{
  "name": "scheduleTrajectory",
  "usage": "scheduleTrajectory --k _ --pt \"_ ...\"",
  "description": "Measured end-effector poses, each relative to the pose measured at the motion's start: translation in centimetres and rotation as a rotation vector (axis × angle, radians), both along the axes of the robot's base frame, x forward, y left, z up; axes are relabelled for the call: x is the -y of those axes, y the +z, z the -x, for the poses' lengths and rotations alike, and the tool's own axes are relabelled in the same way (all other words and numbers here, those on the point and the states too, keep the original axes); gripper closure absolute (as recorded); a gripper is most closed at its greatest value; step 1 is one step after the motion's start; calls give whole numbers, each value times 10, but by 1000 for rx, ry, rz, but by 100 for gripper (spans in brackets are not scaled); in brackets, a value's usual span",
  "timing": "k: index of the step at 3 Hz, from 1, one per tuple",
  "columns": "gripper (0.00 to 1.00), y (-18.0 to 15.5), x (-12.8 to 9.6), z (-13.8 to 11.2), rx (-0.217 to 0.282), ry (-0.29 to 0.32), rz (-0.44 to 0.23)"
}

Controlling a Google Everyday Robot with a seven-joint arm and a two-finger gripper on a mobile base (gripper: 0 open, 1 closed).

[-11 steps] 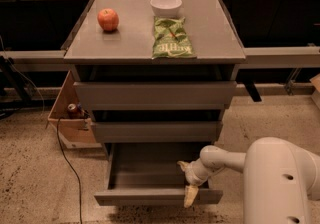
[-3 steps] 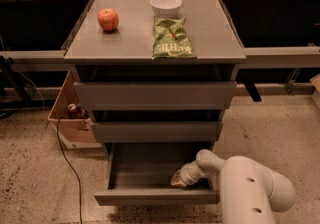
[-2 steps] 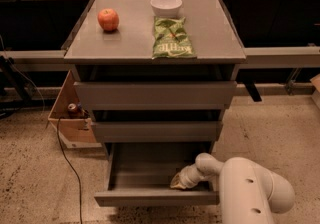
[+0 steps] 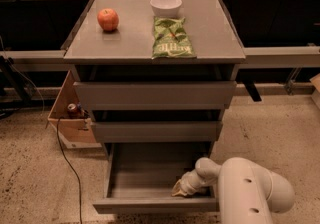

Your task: Open bottom drawer

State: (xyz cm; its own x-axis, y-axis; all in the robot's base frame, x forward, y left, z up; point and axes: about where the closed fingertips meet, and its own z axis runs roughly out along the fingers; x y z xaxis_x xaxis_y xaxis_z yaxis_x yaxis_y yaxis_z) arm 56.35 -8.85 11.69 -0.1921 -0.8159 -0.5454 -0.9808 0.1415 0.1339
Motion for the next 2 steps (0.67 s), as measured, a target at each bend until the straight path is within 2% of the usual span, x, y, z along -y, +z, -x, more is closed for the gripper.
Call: scheduleTrajectory --k 1,2 --pt "100 0 0 0 0 0 0" --pt "100 -3 3 24 -51 28 15"
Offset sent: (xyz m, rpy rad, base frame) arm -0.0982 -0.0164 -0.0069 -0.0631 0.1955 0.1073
